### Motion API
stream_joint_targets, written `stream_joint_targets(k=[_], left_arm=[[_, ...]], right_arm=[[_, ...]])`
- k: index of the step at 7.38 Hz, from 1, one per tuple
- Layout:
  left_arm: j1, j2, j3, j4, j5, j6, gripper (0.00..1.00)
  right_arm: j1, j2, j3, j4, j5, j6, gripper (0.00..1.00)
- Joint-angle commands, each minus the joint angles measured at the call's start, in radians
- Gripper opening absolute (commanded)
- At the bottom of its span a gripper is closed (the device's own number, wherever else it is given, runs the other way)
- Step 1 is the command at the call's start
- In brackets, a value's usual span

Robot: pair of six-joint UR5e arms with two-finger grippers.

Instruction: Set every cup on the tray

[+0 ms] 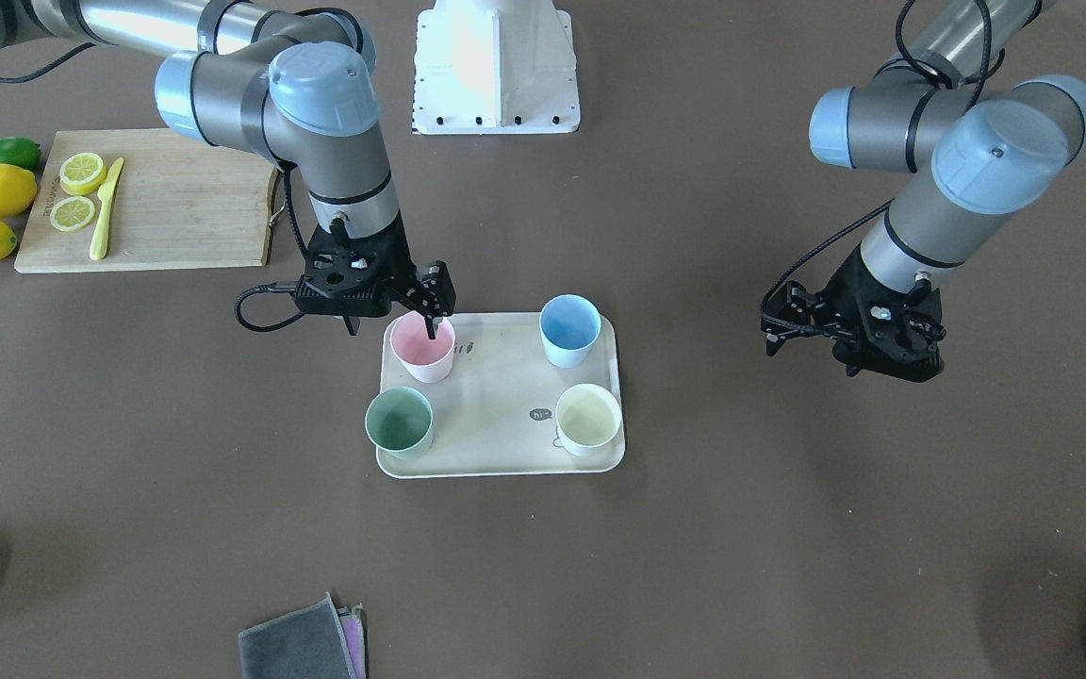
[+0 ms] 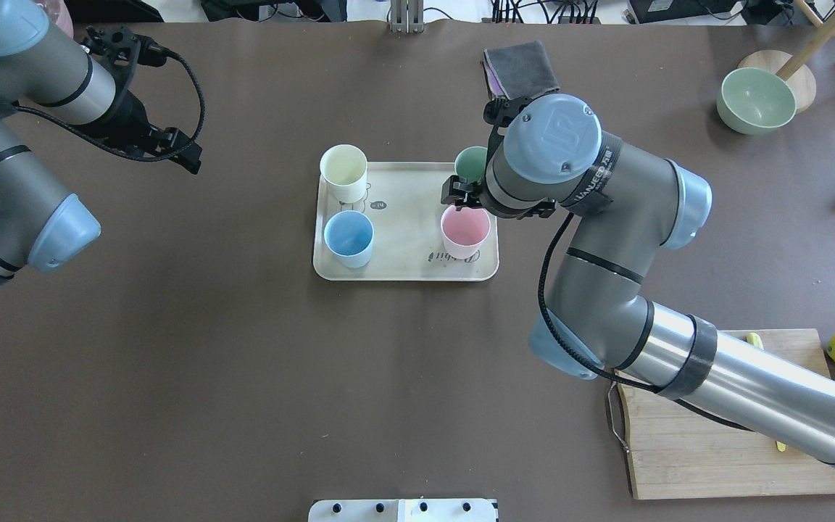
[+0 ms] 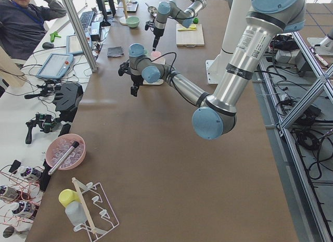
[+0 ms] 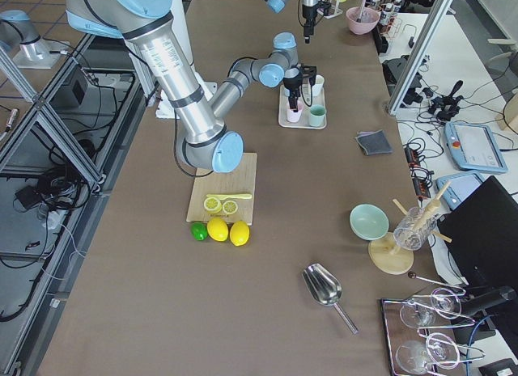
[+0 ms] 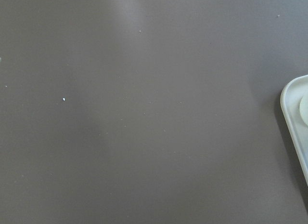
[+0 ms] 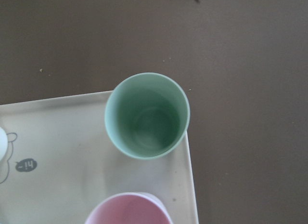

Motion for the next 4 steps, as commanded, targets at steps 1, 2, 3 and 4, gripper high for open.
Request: stream_joint_targets(k=[1, 2, 3, 4], left_arm=[[-0.06, 0.062, -0.003, 0.001, 0.003, 0.054, 0.98], [-0.122, 0.106, -0.002, 0.001, -0.011, 0.151, 0.98], [-0.205, 0.151, 0.0, 0.01, -0.014, 0.165, 0.98], [-0.217, 0.226, -0.002, 0.009, -0.014, 0.164, 0.98]], right_arm=[[0.1, -0.169, 0.082, 0.007, 0.047, -0.197, 1.0], [0.186, -0.24, 0.095, 0.007, 0.129, -0.329, 1.0], [0.276, -0.323, 0.095, 0.007, 0.2, -0.423, 1.0], [0.311, -0.418, 0.089, 0.005, 0.209, -0.462, 1.0]])
